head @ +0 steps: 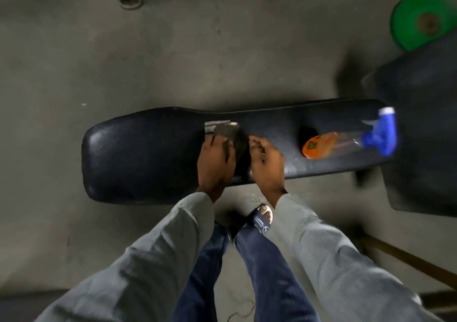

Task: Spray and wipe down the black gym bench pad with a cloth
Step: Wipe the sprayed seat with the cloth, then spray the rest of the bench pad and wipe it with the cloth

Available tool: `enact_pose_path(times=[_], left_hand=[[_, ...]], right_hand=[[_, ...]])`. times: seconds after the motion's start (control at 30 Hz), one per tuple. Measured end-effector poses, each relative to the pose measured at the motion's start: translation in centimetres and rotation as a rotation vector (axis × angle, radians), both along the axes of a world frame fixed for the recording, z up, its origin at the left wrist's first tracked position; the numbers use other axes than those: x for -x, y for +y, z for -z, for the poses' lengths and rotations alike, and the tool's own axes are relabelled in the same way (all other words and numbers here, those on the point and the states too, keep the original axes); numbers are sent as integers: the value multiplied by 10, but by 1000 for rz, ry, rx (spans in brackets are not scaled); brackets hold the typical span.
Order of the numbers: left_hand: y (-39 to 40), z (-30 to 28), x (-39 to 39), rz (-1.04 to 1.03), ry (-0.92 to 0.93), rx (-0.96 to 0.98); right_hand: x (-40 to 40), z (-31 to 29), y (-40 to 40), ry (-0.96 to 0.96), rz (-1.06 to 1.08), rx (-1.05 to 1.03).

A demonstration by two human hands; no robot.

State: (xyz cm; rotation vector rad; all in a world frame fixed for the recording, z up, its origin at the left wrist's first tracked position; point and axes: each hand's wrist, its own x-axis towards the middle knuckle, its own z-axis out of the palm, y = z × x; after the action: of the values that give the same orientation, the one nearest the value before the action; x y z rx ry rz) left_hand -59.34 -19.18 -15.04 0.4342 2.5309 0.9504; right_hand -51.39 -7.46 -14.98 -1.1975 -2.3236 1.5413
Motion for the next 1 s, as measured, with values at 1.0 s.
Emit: enact_pose_path(times=[1.0], left_hand=[[153, -43, -82, 408, -7, 59]], right_hand=[[-81, -55, 162, 86, -8, -288]])
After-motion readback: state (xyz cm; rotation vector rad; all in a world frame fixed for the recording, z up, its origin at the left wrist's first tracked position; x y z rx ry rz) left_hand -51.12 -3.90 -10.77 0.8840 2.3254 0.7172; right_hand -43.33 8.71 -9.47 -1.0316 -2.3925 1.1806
